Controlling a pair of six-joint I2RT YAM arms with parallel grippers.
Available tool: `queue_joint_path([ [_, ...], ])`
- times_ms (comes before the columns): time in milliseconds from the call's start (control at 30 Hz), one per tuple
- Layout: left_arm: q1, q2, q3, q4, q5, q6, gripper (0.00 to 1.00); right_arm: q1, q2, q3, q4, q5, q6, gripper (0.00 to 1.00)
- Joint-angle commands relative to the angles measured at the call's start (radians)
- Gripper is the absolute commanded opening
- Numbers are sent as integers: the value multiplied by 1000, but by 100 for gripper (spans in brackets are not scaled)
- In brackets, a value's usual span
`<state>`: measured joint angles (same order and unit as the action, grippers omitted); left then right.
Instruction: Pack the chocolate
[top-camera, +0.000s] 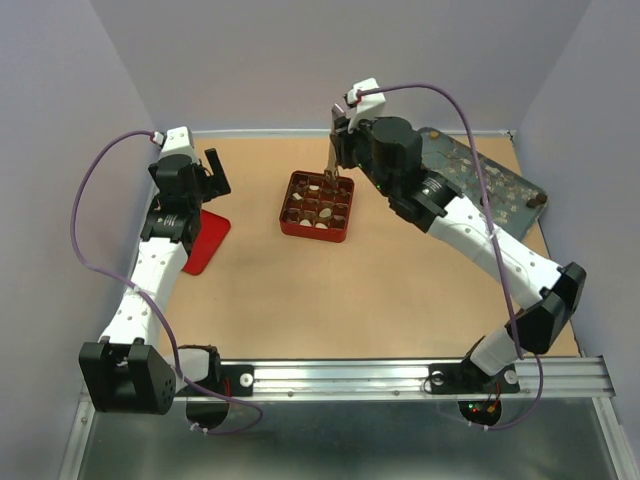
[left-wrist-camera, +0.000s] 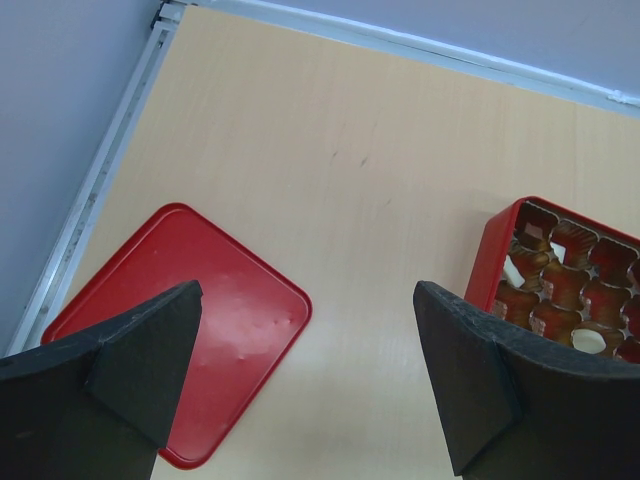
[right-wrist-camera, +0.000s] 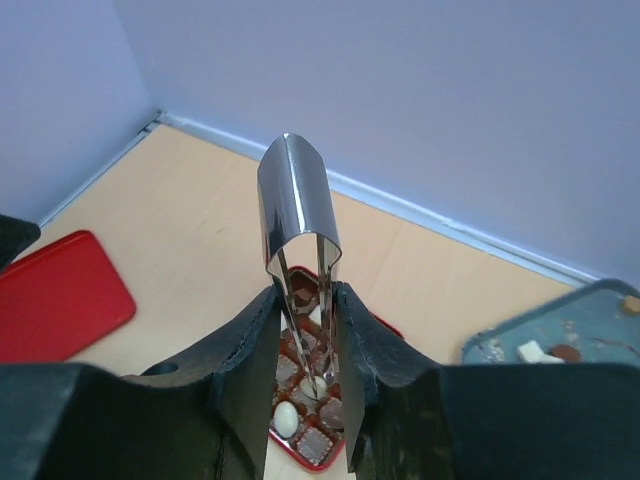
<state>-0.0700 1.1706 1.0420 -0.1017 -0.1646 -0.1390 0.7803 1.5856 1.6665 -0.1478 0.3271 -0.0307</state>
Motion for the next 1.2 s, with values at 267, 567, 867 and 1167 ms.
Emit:
queue_joint_path([
  [267,4,-2,-14,53,-13,1,99,-27,-159,-123,-390,139,107,33],
  [567,4,-11,-33,72,-59,9,99,-78,-197,-216,-610,38,212,33],
  [867,4,3,-56,91,-98,6,99,-246,-159,-367,-557,-154,192,32],
  [1167,4,1,-69,92,-112,-25,99,-409,11,-375,-460,-376,88,33],
])
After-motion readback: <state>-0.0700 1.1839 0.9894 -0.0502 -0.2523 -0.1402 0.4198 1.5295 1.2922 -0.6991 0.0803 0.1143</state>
